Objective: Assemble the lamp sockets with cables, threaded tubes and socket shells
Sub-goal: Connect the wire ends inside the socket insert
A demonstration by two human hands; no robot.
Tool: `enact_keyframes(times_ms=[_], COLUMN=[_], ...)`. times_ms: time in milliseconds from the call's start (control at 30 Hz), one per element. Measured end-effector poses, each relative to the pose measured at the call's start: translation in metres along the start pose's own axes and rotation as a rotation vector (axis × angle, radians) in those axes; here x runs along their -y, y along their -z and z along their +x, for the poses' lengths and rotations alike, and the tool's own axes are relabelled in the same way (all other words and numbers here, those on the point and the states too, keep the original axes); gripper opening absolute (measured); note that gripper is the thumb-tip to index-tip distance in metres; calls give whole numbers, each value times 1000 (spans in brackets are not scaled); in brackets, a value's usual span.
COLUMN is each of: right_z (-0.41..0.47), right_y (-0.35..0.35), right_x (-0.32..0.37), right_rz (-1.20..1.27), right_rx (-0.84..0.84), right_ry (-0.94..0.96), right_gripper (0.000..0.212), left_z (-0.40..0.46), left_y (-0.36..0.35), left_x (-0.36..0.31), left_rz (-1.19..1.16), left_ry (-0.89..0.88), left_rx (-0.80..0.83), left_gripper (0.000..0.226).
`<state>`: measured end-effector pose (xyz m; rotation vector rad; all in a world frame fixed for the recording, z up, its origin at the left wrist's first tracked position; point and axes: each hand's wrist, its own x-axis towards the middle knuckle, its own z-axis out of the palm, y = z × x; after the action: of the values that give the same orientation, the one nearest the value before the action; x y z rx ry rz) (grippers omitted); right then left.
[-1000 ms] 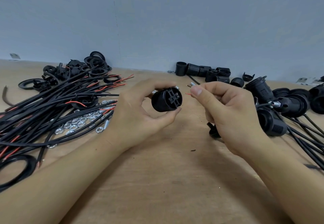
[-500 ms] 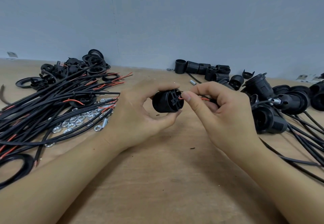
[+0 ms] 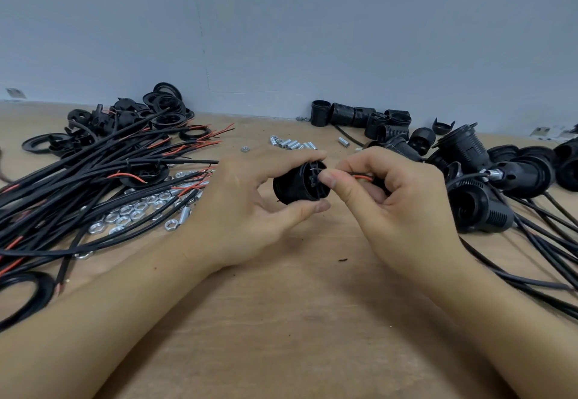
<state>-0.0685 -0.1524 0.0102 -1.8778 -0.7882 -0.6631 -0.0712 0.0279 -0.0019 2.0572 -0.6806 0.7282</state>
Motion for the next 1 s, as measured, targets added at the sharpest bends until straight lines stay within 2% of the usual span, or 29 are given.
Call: enact_keyframes(times_ms=[200,467,700,1000], right_z=[0,0,2,5], right_y=[-4,-6,-3,6], right_x=[0,3,7,5], right_rz=[76,66,109,163], right_rx=[-82,-97,-133,-44], right_ry=[-120,-107,-23,-23], right_gripper=[14,12,14,18], left_z=[1,0,0,0], left_y=[1,-6,-12,-11], left_x=[-6,-14,-19,-20], left_rz=[-111,-203,-406,-366], left_ry=[26,27,67,36], left_rx=[40,60,38,39], left_gripper=[43,45,43,41])
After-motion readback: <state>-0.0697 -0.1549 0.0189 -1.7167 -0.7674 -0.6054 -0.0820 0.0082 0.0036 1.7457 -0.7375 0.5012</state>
